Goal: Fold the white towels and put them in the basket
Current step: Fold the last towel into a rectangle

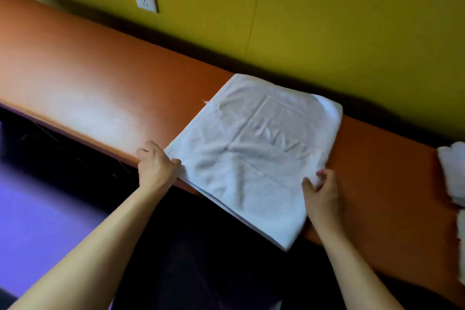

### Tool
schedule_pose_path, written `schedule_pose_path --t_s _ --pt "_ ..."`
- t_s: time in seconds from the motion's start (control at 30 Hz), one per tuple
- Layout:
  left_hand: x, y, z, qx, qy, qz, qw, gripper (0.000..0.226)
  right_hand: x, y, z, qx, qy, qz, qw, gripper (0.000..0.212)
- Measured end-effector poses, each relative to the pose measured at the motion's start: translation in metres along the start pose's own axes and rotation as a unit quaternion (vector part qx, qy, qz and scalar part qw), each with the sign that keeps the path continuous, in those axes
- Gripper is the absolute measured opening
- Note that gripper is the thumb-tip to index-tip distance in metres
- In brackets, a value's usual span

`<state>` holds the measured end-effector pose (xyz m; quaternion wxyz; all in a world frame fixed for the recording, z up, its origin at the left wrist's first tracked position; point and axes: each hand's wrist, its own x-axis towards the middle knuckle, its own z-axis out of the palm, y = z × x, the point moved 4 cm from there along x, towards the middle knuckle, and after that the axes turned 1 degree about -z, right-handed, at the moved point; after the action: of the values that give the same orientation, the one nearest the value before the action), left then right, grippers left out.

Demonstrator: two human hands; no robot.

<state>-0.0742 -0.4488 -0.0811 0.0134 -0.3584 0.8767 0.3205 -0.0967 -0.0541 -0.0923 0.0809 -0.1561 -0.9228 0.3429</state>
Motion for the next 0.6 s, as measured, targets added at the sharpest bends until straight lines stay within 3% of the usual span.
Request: schedule_pose_path --t_s 0.1,0.2,0.33,0.43,0.5,0.6 --pt "0.013 0.000 0.000 0.040 -0.048 -0.046 0.997 0.051 -0.045 0.022 -0.007 -0.067 -0.011 0.074 0.995 0.041" --pt "0.014 0.003 0.000 0.014 -0.079 -0.056 0.995 0.031 -0.075 0.018 -0.002 -0.125 -0.049 0.095 0.986 0.046" --pt "-0.002 -0.003 -0.006 -0.011 -0.063 -0.046 0.997 0.030 -0.086 0.008 -0.004 -0.054 -0.085 0.103 0.990 0.027" --pt "-0.024 -0.004 -0.021 -0.074 -0.017 -0.038 0.996 0.023 -0.086 0.005 -0.022 0.051 -0.065 0.140 0.987 0.014" --pt "-0.047 -0.002 -0.027 -0.133 -0.026 -0.032 0.990 0.032 -0.087 0.008 -0.039 0.078 -0.025 0.139 0.987 0.008" --pt "-0.091 0.005 -0.039 -0.191 -0.058 0.046 0.979 0.063 -0.089 0.018 -0.062 0.134 0.008 0.141 0.981 0.004"
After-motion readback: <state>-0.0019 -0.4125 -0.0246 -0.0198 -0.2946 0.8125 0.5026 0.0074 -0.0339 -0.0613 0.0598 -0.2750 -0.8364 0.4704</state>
